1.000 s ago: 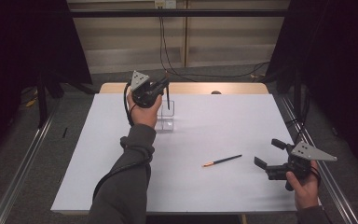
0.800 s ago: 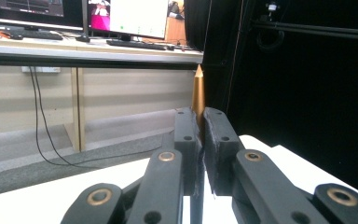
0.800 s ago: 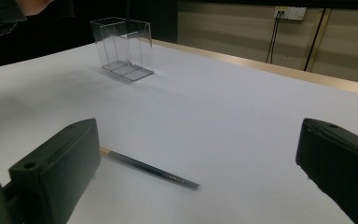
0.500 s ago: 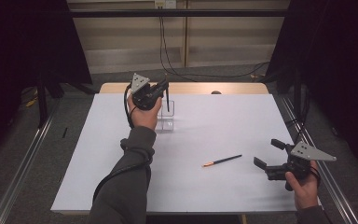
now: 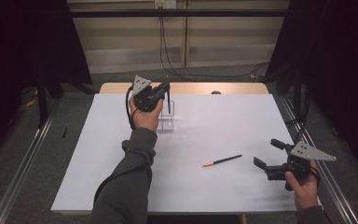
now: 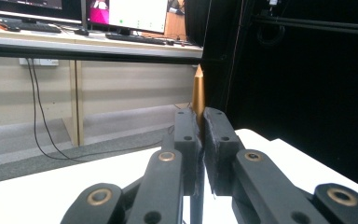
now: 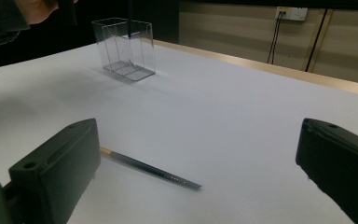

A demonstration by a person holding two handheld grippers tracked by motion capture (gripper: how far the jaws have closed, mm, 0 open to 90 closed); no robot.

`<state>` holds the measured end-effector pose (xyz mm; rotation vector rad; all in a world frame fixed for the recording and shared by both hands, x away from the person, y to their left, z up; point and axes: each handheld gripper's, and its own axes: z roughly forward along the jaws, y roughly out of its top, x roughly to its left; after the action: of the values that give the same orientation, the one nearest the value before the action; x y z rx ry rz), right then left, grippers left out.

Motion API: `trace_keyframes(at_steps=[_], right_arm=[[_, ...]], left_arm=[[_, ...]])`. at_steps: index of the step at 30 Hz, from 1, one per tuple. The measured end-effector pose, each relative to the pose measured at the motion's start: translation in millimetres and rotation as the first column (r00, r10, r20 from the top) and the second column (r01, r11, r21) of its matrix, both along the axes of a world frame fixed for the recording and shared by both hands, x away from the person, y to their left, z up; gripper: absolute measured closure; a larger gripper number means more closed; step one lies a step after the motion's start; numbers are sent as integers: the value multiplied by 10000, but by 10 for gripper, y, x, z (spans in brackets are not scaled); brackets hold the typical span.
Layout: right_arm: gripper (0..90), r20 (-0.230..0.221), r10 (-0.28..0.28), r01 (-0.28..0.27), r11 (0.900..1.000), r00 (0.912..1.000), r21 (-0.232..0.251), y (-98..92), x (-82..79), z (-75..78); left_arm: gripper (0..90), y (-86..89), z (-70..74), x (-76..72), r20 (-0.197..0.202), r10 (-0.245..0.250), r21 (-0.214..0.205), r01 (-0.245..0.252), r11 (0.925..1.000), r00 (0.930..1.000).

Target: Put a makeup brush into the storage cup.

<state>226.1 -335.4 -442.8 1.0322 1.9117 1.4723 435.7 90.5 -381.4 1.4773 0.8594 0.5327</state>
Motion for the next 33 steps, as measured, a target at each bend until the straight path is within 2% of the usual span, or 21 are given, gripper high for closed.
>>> trace_keyframes(at_steps=[3, 7, 9, 19, 20, 22, 33], right_arm=[[0, 14, -3, 3, 10000, 10000, 5, 0, 0, 1], [0, 2, 9, -10, 10000, 10000, 26, 7, -2, 2], [0, 9, -24, 24, 10000, 10000, 50, 12, -2, 3], [0, 19, 16, -16, 10000, 10000, 73, 14, 0, 4], [0, 36, -4, 4, 10000, 10000, 70, 13, 1, 4], [0, 36, 30, -30, 10000, 10000, 58, 10, 2, 3], [0, -2, 22, -22, 10000, 10000, 67, 19, 1, 4]], left_arm=[[845, 19, -7, -4, -16, -55, 195, 56, 9998, 10000], [845, 6, -23, -13, 5, 44, 90, -44, 9999, 10000], [845, 16, -30, -16, 5, 47, 215, -47, 9998, 10000], [845, 14, -70, -28, -75, 75, 132, -74, 9999, 9999], [845, 26, -75, -30, -64, 38, 280, -36, 9996, 10000], [845, 20, -84, -32, -103, 83, 152, -81, 9999, 9999], [845, 26, -129, -41, -191, 125, 216, -121, 9997, 9997]])
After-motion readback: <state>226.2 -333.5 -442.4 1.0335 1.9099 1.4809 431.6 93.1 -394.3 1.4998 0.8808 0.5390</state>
